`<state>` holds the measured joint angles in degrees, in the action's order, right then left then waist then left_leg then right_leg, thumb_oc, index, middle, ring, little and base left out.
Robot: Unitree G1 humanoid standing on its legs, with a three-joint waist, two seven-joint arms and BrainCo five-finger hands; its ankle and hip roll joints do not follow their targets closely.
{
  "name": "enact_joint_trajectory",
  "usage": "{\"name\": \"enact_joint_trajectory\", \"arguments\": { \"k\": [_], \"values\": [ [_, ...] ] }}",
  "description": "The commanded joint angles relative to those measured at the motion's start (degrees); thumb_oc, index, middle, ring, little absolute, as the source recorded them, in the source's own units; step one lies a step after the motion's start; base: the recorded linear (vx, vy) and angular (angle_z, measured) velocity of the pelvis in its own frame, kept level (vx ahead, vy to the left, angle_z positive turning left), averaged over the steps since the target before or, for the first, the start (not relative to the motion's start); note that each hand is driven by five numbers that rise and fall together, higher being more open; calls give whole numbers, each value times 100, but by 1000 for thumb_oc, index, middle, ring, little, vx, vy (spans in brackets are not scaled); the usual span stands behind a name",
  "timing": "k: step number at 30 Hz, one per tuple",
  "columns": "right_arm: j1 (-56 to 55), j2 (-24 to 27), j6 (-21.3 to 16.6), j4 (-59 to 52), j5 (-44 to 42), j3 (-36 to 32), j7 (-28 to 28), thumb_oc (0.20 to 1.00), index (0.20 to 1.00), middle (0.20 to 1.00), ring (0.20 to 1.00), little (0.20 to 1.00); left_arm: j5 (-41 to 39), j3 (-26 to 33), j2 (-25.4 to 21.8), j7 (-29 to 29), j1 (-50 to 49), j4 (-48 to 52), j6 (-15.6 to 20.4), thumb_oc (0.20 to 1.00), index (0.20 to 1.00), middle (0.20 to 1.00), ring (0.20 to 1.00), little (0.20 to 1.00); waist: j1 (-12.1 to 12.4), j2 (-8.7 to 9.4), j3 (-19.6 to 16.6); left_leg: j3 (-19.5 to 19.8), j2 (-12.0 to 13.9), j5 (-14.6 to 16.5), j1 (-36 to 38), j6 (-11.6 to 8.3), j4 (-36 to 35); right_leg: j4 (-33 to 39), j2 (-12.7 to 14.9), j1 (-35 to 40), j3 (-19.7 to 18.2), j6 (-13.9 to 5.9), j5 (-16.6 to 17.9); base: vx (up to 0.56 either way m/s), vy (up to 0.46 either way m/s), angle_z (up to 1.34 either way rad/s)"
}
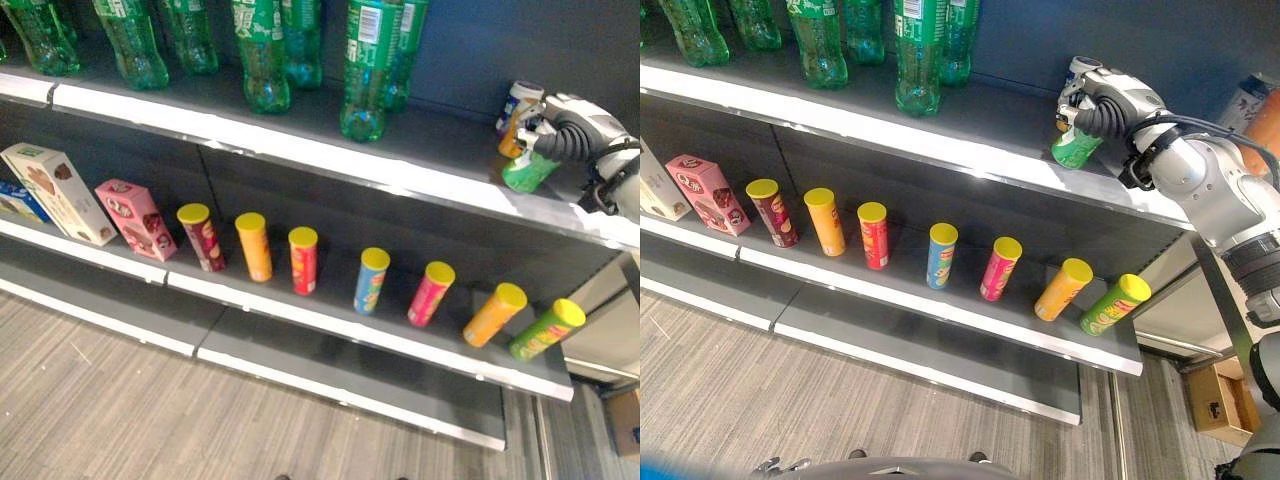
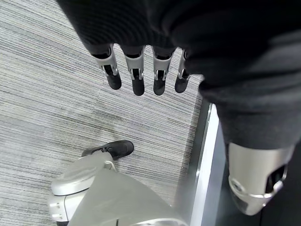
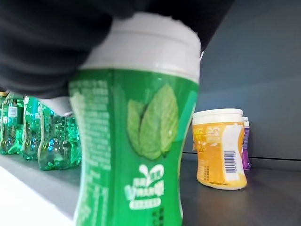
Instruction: Put the goods on the table back onto the shelves and tidy them up.
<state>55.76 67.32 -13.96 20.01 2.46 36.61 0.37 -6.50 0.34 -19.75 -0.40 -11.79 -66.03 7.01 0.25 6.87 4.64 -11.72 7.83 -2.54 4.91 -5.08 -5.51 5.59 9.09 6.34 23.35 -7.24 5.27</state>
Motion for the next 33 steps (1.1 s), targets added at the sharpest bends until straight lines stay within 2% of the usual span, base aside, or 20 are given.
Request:
{"name": "enact_joint_trajectory", "arguments": {
  "k": [1,7,8,9,12,33],
  "values": [
    [1049,-103,85,594,199,360,-155,200,200,200,200,200,-79,-150,-298,-11,198,-110,97,1000,1000,1000,1000,1000,197,-91,97,-460,700,201,257,-640,78,-59,51,-5,182,-121,-354,0,0,0],
    [1271,-257,214,1185,449,438,-276,200,200,200,200,200,-90,-170,-345,27,218,-124,95,1000,1000,1000,1000,1000,222,-103,106,-436,709,205,265,-642,71,-59,54,10,199,-117,-345,7,1,2],
    [1117,-386,197,1162,457,368,-284,200,200,200,200,200,85,-251,-314,149,296,-105,197,1000,1000,1000,1000,1000,197,-109,110,-444,710,210,271,-645,74,-59,52,13,201,-118,-345,0,0,0],
    [1194,-360,195,1171,442,401,-254,200,200,200,200,200,92,-283,-383,-9,275,-89,196,1000,1000,1000,1000,1000,225,-85,108,-440,709,210,269,-643,76,-59,59,6,206,-119,-339,0,0,0],
    [1430,-249,313,1317,401,598,-163,200,200,200,200,200,-22,-233,-369,-21,257,-140,102,1000,1000,1000,1000,1000,269,-64,145,-375,700,191,210,-643,73,-59,68,-3,243,-127,-325,-15,6,5],
    [1268,-1,276,970,451,740,13,200,200,200,200,200,0,-219,-385,-67,267,-75,81,1000,1000,1000,1000,1000,220,0,172,-412,680,217,240,-632,77,-59,83,-19,213,-144,-291,-1,1,1]
  ]
}}
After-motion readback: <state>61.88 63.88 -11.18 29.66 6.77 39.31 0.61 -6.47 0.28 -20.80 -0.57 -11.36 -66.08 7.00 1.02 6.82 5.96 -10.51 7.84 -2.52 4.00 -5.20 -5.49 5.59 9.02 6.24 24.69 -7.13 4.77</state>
